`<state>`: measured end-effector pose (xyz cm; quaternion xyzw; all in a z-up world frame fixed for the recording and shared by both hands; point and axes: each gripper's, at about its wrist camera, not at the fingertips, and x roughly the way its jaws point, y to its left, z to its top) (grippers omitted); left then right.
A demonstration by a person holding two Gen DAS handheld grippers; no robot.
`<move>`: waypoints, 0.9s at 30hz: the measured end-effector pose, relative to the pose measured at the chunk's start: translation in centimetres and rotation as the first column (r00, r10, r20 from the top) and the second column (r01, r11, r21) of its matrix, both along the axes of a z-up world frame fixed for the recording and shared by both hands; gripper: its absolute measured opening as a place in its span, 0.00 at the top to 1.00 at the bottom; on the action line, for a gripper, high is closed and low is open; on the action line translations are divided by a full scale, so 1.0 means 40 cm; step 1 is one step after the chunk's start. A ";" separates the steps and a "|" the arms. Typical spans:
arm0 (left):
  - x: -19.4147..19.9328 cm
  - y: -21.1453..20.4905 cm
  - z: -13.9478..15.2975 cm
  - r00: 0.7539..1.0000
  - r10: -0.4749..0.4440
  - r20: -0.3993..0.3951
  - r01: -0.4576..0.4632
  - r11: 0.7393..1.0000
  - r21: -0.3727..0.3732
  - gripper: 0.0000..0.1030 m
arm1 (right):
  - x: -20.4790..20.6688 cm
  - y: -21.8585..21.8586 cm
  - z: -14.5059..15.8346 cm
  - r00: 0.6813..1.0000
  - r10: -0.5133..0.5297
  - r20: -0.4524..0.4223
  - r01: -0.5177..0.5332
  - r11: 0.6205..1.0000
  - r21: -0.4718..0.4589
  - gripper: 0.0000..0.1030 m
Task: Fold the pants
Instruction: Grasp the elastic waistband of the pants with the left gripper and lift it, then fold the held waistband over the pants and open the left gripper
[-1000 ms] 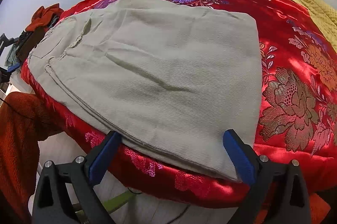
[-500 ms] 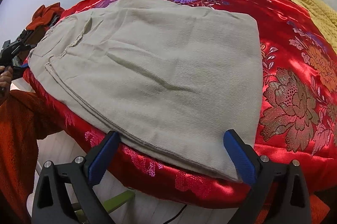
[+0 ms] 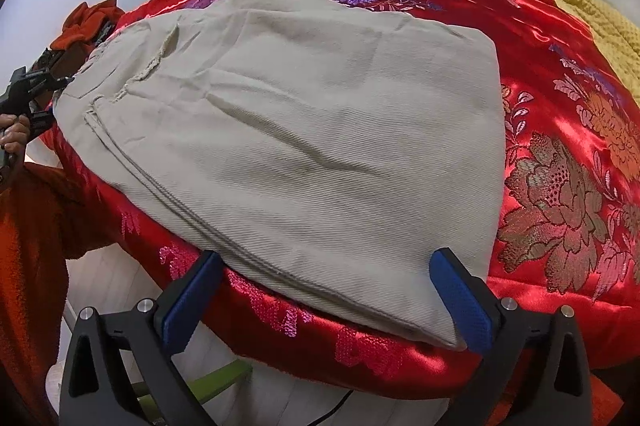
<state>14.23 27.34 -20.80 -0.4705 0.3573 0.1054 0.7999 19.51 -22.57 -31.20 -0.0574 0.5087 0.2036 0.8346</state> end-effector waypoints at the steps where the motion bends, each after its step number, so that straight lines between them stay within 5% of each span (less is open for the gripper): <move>1: 0.004 -0.007 0.014 1.000 -0.004 -0.005 0.004 1.000 0.025 0.78 | 0.000 0.000 0.000 1.000 0.000 0.000 0.000 1.000 0.001 0.00; 9: 0.006 -0.087 0.197 0.995 -0.070 0.066 0.058 0.984 0.171 0.80 | 0.010 -0.047 0.031 0.998 -0.062 -0.018 0.064 0.987 0.144 0.00; 15: 0.021 -0.224 0.361 0.967 -0.219 0.130 0.172 0.938 0.301 0.80 | 0.020 -0.120 0.061 0.986 -0.152 -0.071 0.167 0.927 0.335 0.01; 22: 0.070 -0.480 0.475 0.890 -0.438 0.131 0.341 0.826 0.449 0.80 | 0.003 -0.178 0.118 0.977 -0.214 -0.023 0.200 0.864 0.463 0.01; 27: 0.105 -0.703 0.472 0.805 -0.589 0.068 0.466 0.699 0.542 0.80 | -0.007 -0.227 0.147 0.957 -0.289 0.016 0.241 0.829 0.505 0.01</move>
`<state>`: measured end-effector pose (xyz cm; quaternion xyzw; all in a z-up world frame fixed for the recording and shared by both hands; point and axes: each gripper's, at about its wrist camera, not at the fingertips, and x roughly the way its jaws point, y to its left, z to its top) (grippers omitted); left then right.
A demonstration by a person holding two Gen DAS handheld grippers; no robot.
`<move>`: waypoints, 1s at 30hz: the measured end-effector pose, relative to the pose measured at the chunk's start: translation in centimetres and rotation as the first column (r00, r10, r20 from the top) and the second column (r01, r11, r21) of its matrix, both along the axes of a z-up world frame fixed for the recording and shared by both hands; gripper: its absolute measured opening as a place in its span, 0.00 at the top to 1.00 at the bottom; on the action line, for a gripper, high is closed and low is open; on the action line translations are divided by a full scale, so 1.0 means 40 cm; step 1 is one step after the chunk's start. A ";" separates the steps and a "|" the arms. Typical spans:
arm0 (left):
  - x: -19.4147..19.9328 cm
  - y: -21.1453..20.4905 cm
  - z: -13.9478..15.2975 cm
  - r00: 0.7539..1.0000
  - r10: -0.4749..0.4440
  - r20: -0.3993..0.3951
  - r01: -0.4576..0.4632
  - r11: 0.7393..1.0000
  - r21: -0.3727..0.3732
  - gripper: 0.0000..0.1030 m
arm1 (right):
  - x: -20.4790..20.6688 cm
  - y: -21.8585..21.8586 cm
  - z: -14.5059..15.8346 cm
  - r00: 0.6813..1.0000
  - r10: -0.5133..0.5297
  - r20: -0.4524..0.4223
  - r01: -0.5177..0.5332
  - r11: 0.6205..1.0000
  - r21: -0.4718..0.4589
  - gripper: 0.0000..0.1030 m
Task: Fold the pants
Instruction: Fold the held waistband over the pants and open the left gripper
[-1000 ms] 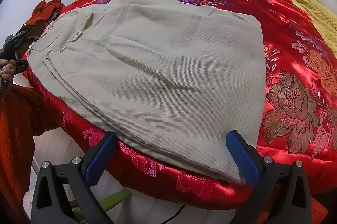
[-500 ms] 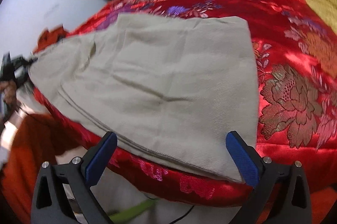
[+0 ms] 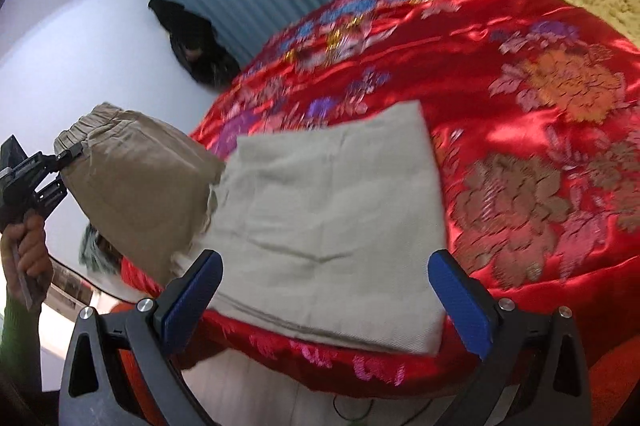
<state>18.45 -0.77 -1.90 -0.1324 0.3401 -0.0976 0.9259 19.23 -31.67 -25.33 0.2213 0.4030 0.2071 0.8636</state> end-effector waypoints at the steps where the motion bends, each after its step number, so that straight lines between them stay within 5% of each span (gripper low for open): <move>1: 0.006 -0.041 -0.012 1.000 -0.026 -0.003 0.026 0.999 0.021 0.80 | 0.000 -0.011 0.001 1.000 -0.019 0.000 0.019 1.000 0.005 0.01; 6: 0.022 -0.250 -0.131 0.987 -0.146 -0.066 0.152 0.981 0.118 0.81 | 0.012 -0.063 -0.013 0.995 -0.099 -0.031 0.100 0.994 0.040 0.01; 11: 0.011 -0.412 -0.298 0.964 -0.213 -0.158 0.250 0.928 0.276 0.80 | 0.008 -0.113 -0.014 0.986 -0.163 -0.029 0.164 0.986 0.037 0.01; 15: 0.005 -0.453 -0.364 0.958 -0.224 -0.180 0.276 0.888 0.368 0.80 | 0.006 -0.142 -0.024 0.980 -0.192 -0.042 0.194 0.980 0.044 0.01; 18: -0.008 -0.494 -0.375 0.944 -0.268 -0.192 0.326 0.842 0.429 0.62 | 0.005 -0.153 -0.029 0.978 -0.204 -0.047 0.206 0.978 0.044 0.01; 23: -0.103 -0.550 -0.336 0.897 -0.409 -0.168 0.440 0.791 0.426 0.29 | 0.003 -0.176 -0.022 0.968 -0.249 -0.018 0.250 0.967 0.054 0.01; 27: -0.188 -0.505 -0.290 0.860 -0.485 -0.156 0.508 0.791 0.340 0.26 | -0.003 -0.213 -0.032 0.951 -0.308 -0.040 0.310 0.945 0.102 0.01; 30: -0.192 -0.408 -0.254 0.893 -0.427 -0.145 0.451 0.846 0.285 0.26 | 0.001 -0.224 -0.040 0.946 -0.318 -0.058 0.323 0.938 0.123 0.01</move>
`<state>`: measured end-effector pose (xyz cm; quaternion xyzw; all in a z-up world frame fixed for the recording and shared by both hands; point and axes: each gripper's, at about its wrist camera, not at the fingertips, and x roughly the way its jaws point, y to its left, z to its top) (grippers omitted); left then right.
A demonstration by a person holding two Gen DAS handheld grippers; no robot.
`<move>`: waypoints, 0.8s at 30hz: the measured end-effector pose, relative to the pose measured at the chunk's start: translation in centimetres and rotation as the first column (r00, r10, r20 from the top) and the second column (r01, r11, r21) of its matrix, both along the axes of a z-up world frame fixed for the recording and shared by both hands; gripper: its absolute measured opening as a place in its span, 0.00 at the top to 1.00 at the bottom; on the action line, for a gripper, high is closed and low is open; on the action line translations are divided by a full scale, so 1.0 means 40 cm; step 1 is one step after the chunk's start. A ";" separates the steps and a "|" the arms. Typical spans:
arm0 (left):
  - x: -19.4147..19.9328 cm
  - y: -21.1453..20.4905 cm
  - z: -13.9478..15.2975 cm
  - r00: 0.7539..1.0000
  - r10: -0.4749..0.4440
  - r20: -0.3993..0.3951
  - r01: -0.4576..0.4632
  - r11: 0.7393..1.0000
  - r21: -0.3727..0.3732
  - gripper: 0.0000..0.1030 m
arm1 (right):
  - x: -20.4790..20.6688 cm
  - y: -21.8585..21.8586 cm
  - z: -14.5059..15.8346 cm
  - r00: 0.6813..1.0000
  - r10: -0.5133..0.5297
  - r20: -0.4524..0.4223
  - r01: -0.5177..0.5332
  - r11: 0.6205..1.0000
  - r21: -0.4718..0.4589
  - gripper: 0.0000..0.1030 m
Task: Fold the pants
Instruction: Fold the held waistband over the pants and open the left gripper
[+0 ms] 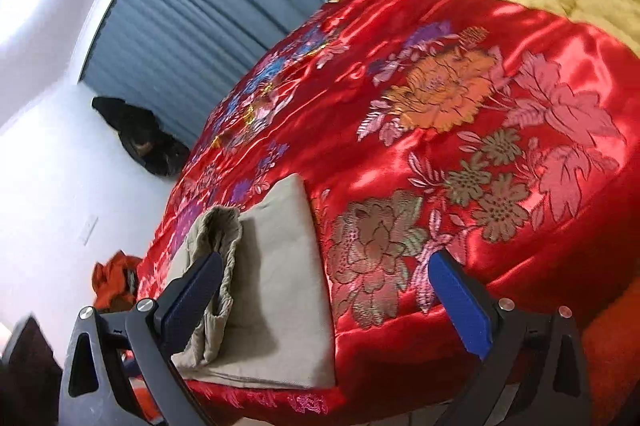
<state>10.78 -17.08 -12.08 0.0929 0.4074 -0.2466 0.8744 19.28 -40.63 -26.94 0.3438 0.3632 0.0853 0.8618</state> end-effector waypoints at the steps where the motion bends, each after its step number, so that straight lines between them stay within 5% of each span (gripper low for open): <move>1: 0.011 0.040 0.012 0.999 0.050 -0.002 -0.050 0.999 -0.019 0.26 | 0.001 0.004 0.003 1.000 0.008 0.006 -0.008 1.000 -0.003 0.01; 3: 0.053 0.152 0.029 0.979 0.205 0.005 -0.204 0.978 -0.054 0.26 | 0.003 0.025 0.014 0.999 0.044 0.028 -0.043 0.999 -0.021 0.01; 7: 0.140 0.324 -0.009 0.896 0.443 -0.003 -0.443 0.896 -0.037 0.29 | 0.003 0.117 0.050 0.974 0.207 0.092 -0.199 0.976 -0.087 0.03; 10: 0.182 0.380 -0.089 0.862 0.505 -0.048 -0.504 0.863 0.027 0.45 | -0.001 0.205 0.077 0.926 0.358 0.120 -0.348 0.933 -0.093 0.21; 12: 0.185 0.381 -0.131 0.862 0.498 -0.096 -0.497 0.867 0.038 0.54 | -0.002 0.274 0.098 0.883 0.451 0.130 -0.447 0.892 -0.060 0.29; 15: 0.172 0.348 -0.155 0.876 0.480 -0.054 -0.475 0.876 0.081 0.53 | 0.011 0.385 0.124 0.837 0.542 0.067 -0.523 0.831 -0.191 0.36; 21: 0.176 0.354 -0.151 0.880 0.470 -0.064 -0.467 0.882 0.059 0.53 | 0.093 0.470 0.084 0.813 0.578 -0.074 -0.568 0.757 -0.324 0.45; 22: 0.172 0.354 -0.145 0.879 0.473 -0.062 -0.470 0.881 0.063 0.54 | 0.110 0.481 0.063 0.805 0.581 -0.120 -0.581 0.732 -0.355 0.56; 23: 0.171 0.354 -0.139 0.879 0.473 -0.062 -0.470 0.881 0.061 0.55 | 0.123 0.487 0.053 0.799 0.582 -0.148 -0.590 0.716 -0.373 0.84; 24: 0.166 0.349 -0.124 0.884 0.464 -0.058 -0.463 0.886 0.041 0.55 | 0.126 0.489 0.051 0.800 0.577 -0.165 -0.589 0.701 -0.402 0.89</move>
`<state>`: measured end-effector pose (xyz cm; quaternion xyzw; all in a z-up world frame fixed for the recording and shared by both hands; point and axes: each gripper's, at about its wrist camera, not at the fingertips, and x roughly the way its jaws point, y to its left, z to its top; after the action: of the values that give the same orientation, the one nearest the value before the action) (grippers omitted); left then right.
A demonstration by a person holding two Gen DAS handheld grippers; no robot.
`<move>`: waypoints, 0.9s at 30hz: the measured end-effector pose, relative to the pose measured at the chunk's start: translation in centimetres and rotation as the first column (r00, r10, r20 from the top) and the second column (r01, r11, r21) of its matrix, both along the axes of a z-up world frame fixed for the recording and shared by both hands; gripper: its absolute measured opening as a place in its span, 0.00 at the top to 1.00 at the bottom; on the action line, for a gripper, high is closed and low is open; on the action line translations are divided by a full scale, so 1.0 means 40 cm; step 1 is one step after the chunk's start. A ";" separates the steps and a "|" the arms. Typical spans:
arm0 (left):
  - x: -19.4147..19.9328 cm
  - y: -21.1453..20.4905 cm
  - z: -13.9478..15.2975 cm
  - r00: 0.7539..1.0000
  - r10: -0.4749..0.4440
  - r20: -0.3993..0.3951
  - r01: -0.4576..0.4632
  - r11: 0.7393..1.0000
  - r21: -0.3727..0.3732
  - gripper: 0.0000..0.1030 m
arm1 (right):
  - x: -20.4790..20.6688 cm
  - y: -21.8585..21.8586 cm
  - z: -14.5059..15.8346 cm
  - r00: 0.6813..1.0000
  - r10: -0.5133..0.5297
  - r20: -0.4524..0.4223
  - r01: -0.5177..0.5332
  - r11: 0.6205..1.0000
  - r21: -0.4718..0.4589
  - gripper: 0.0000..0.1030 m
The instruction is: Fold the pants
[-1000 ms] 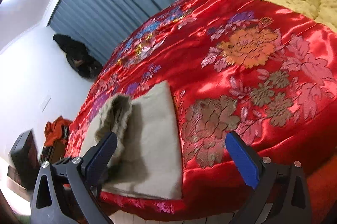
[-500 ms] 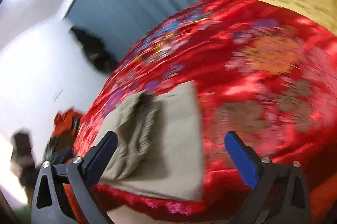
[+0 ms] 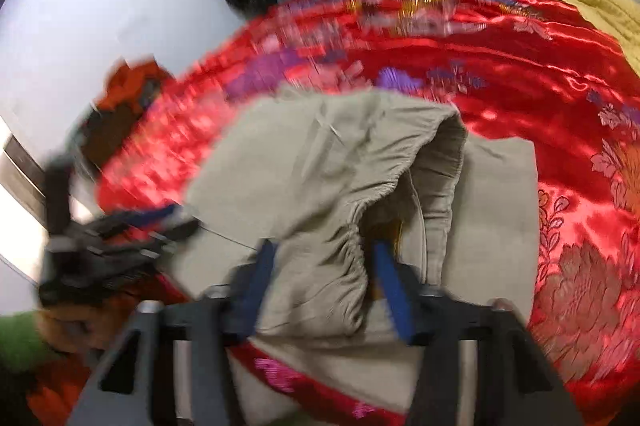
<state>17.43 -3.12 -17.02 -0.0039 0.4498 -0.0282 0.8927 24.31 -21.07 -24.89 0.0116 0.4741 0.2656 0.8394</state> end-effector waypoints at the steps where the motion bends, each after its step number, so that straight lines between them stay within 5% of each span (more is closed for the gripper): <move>1: -0.013 -0.010 0.024 0.999 -0.026 0.032 0.027 0.999 -0.029 0.56 | -0.007 -0.004 0.018 1.000 0.015 0.022 -0.015 1.000 -0.002 0.92; 5: -0.007 -0.080 0.022 0.993 -0.112 0.038 0.112 0.994 -0.006 0.56 | -0.047 -0.059 0.100 0.990 0.007 0.141 -0.014 0.999 0.050 0.92; 9: 0.012 -0.124 -0.052 0.993 -0.118 -0.026 0.119 0.991 0.053 0.57 | -0.001 -0.100 -0.030 0.998 -0.051 -0.039 0.052 0.998 0.037 0.87; 12: 0.012 -0.123 -0.041 0.991 -0.130 -0.024 0.131 0.991 0.033 0.57 | -0.016 -0.171 -0.029 0.990 -0.131 -0.056 0.139 0.975 0.176 0.64; 13: 0.013 -0.122 -0.043 0.992 -0.127 -0.024 0.128 0.991 0.028 0.57 | -0.021 -0.201 -0.022 0.984 -0.167 -0.058 0.176 0.960 0.216 0.42; 14: 0.013 -0.122 -0.045 0.992 -0.123 -0.022 0.123 0.992 0.026 0.57 | -0.025 -0.236 -0.020 0.977 -0.204 -0.064 0.213 0.941 0.263 0.32; 19: 0.014 -0.133 -0.047 0.992 -0.123 -0.015 0.123 0.991 0.051 0.56 | 0.002 -0.267 -0.044 0.970 -0.173 -0.171 0.224 0.908 0.353 0.32; 25: 0.008 -0.133 -0.053 0.992 -0.128 -0.007 0.128 0.990 0.064 0.56 | 0.042 -0.132 -0.103 0.968 -0.083 -0.236 0.142 0.959 0.246 0.33; 27: 0.010 -0.127 -0.045 0.991 -0.131 -0.014 0.132 0.990 0.055 0.56 | 0.047 -0.112 -0.103 0.970 -0.113 -0.215 0.152 0.973 0.174 0.45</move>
<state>17.82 -8.18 -18.82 0.0507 0.4542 -0.0741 0.8864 26.20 -25.54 -29.03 0.1503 0.5283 0.2500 0.7974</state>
